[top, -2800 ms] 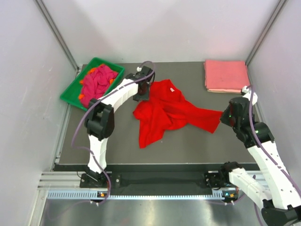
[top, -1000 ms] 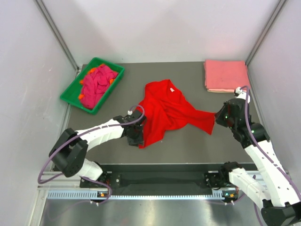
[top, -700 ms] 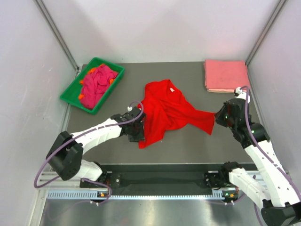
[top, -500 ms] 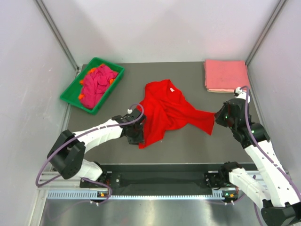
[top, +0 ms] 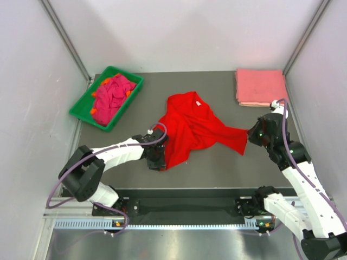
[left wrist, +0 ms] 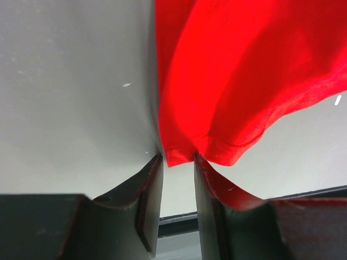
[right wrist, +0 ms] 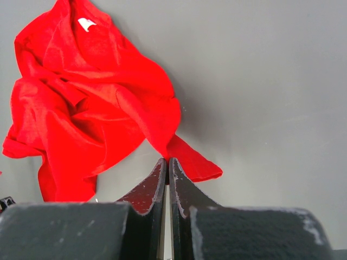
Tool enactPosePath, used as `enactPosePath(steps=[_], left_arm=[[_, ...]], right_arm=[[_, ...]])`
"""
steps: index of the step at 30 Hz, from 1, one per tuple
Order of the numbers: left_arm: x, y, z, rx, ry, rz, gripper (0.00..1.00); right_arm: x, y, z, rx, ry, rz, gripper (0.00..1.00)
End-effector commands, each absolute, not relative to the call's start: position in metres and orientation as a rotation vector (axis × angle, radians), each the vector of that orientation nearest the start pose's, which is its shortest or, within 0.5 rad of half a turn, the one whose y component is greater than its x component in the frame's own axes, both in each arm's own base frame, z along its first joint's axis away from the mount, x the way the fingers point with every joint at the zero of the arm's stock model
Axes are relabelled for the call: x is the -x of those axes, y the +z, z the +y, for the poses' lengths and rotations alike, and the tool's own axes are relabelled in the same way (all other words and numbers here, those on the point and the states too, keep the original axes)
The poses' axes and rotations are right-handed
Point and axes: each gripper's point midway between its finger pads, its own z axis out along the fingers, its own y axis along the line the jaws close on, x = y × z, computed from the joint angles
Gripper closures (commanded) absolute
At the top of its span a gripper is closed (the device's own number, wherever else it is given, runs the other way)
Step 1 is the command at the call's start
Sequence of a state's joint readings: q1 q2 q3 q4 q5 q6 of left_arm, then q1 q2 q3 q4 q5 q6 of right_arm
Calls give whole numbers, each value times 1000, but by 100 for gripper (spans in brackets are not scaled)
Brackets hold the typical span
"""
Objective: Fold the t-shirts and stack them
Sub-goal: Flatten the tshirt out
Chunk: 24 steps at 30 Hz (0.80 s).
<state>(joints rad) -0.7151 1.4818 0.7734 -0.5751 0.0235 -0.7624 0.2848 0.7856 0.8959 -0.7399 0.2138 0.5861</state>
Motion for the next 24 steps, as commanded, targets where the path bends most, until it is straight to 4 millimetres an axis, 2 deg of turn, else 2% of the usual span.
enactPosePath(steps=[1,3,6,7,10,11,12,13,14,15,16,17,18,20,21,23,24], left_arm=[[-178,-2,-198,90,-301,2937,66],[-180,-1,-198,87,-299,2928,67],[-183,3,-201,76,-311,2923,77],[-182,3,-200,70,-305,2928,85],[-187,15,-203,55,-310,2909,100],[-186,21,-201,47,-295,2917,100],[-201,38,-205,44,-286,2867,100],[-213,55,-203,18,-249,2809,100],[-215,69,-193,8,-176,2805,100],[-239,109,-204,-10,-203,2705,100],[-256,136,-196,9,-145,2618,100],[-258,158,-188,5,-99,2593,100],[-279,213,-197,14,-161,2467,100],[-292,273,-187,59,-152,2328,100],[-297,326,-184,77,-210,2213,100],[-293,385,-173,118,-276,2070,100],[-287,429,-167,144,-346,1969,100]], right_arm=[[-251,217,57,-451,273,2117,100],[-252,216,56,-456,269,2118,100],[-251,215,57,-456,274,2124,100],[-251,214,58,-456,277,2126,100],[-253,216,58,-462,279,2123,100],[-253,218,58,-462,279,2120,100],[-254,219,57,-467,269,2126,100],[-256,233,57,-468,273,2101,100],[-258,236,52,-471,233,2115,100],[-264,270,49,-477,231,2046,100],[-266,288,38,-502,179,2008,100],[-264,302,33,-508,148,2000,100],[-267,345,30,-518,162,1918,100],[-261,379,15,-560,112,1852,100],[-257,418,11,-574,137,1770,100],[-246,445,5,-588,144,1728,100],[-234,475,2,-592,186,1655,100]])
